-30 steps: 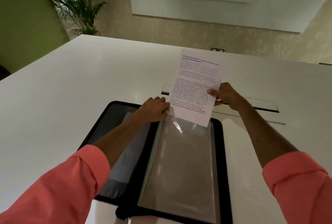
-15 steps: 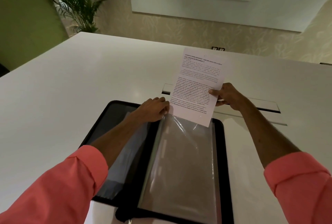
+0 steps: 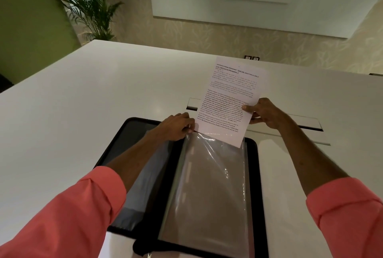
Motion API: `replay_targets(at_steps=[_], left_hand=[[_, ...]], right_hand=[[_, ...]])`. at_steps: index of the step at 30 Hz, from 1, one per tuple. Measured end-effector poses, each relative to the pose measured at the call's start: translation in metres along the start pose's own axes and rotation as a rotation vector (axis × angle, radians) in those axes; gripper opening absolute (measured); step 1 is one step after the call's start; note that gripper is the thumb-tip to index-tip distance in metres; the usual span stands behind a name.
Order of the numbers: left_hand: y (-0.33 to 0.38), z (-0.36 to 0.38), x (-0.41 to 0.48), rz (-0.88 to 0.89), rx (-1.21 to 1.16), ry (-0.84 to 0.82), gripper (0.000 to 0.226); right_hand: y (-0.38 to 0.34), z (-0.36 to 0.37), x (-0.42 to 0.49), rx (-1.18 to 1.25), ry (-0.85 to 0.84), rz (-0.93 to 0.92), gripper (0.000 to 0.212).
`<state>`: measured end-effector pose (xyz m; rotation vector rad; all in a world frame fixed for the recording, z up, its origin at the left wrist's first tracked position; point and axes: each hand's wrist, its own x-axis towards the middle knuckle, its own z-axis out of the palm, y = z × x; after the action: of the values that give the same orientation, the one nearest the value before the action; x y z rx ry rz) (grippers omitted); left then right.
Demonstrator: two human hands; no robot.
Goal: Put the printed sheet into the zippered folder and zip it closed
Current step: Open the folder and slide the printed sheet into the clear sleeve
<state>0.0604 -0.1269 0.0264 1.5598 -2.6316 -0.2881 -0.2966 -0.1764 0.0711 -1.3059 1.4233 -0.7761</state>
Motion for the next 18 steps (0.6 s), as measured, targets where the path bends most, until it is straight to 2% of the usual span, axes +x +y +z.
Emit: replay_targets(at_steps=[10,18], left_hand=[[0.004,0.006,-0.005,-0.002,0.051,0.081,0.019],[0.021,0.018,0.004,0.099,0.087,0.161,0.025]], right_hand=[[0.008,0.014,0.005,-0.105,-0.085,0.086,0.047],[0.001,0.023,0.004,-0.117,-0.083,0.006,0.047]])
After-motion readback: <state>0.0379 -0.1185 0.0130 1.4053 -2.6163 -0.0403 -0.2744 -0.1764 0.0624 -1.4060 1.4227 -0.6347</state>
